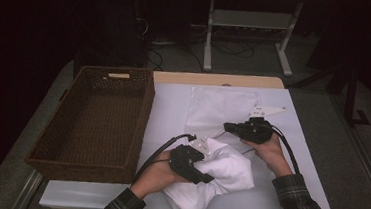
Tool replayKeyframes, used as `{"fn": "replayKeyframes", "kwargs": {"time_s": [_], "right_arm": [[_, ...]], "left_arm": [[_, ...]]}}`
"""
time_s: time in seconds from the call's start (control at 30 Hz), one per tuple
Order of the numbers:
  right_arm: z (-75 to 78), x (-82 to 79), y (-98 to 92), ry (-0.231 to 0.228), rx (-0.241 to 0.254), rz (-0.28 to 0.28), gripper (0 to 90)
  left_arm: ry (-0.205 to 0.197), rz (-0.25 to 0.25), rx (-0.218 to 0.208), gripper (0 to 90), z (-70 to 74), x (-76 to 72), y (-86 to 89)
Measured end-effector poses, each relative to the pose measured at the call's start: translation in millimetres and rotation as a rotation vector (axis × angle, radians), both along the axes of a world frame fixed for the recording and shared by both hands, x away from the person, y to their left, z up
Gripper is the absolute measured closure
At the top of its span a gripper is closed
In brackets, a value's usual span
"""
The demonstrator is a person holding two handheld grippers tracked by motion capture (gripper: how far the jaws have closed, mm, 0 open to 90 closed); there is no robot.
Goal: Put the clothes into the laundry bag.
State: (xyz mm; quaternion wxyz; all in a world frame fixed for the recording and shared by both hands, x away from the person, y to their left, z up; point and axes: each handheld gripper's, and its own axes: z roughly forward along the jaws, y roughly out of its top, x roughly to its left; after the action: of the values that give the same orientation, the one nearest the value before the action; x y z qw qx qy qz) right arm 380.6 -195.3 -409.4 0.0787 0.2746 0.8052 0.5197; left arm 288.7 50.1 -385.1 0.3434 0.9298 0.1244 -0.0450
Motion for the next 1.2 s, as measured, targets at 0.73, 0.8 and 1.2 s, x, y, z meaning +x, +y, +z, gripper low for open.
{"fn": "replayKeyframes", "kwargs": {"time_s": [0.73,0.8,1.2], "right_arm": [[16.4,-13.6,-1.0,-0.026,0.033,0.047,90.0],[16.3,-13.8,-0.8,-0.026,0.034,0.048,90.0],[15.5,-15.9,4.3,-0.018,0.031,0.063,90.0]], "left_arm": [[0.013,0.030,-0.001,55.6,-5.2,22.1,-0.4],[0.009,0.045,0.000,55.7,-4.5,24.0,4.1],[0.003,0.184,0.023,55.7,-3.7,38.4,33.3]]}}
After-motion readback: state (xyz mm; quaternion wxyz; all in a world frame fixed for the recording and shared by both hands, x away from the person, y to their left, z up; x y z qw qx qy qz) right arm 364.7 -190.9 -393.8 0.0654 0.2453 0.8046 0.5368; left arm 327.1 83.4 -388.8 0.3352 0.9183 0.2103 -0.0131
